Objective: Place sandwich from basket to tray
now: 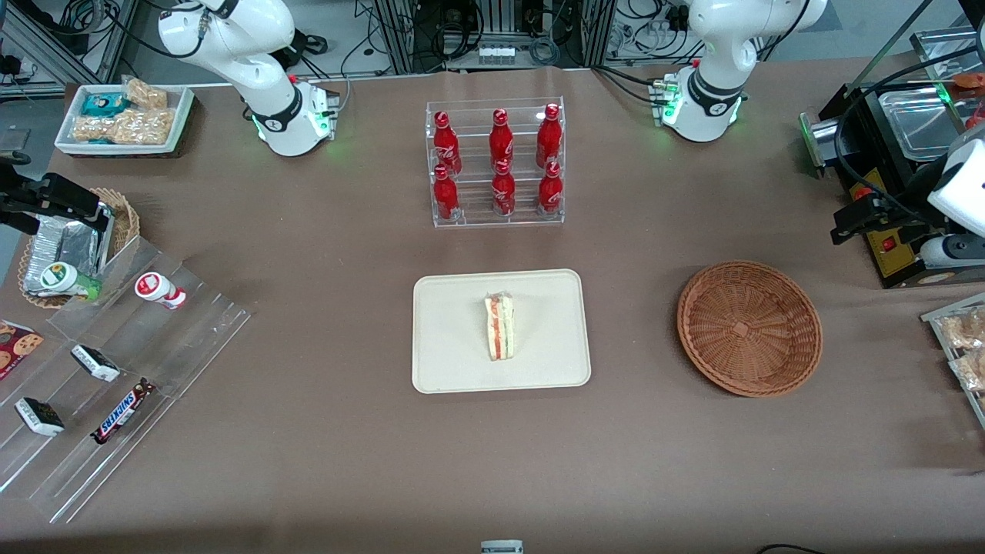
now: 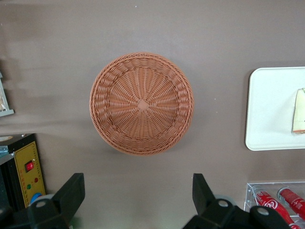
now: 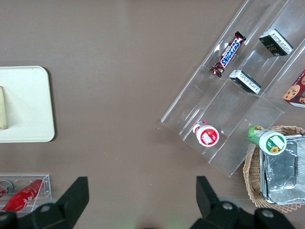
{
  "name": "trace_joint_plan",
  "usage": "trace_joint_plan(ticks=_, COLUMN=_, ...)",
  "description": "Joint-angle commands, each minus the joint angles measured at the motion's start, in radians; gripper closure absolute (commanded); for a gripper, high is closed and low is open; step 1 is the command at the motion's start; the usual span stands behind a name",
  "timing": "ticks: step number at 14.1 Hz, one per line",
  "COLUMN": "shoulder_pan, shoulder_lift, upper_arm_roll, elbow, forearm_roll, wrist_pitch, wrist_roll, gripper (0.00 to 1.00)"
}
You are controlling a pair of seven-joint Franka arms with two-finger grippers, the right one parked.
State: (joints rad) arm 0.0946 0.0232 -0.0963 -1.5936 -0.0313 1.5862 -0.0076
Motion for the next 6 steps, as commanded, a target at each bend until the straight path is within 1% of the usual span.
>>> trace_joint_plan(ticks=1, shoulder_pan=-0.010, shoulder_lift=-0.019, upper_arm_roll=0.009, elbow=-0.011, forearm_roll=-0.006, wrist_pitch=0.014, wrist_roll=0.011, gripper=0.00)
trace_joint_plan(ticks=6, shoulder_pan=-0.010, shoulder_lift=-0.016, upper_arm_roll=0.009, elbow=-0.008, forearm_roll=-0.007, wrist_pitch=0.012, wrist_roll=-0.002, gripper=0.00)
